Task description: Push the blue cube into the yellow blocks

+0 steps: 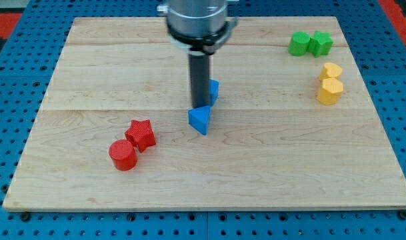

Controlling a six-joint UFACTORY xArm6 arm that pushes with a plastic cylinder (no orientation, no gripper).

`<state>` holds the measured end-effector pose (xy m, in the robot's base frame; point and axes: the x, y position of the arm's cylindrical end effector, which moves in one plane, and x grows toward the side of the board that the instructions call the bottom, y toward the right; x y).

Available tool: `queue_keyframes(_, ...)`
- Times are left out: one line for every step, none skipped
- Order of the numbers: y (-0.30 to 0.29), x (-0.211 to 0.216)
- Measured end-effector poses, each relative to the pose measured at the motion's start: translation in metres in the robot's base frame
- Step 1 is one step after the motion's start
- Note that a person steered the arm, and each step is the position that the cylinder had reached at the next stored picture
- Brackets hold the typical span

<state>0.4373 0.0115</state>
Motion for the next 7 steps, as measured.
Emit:
queue_keyframes(-0.018, 0.0)
queue_keyframes(-0.078, 0.0)
queue_keyframes(-0.093, 0.021)
queue_keyframes(-0.035, 0.04)
queue_keyframes(0.063, 0.039)
queue_keyframes(0.127, 0.032)
queue_keyframes(0.107, 0.046)
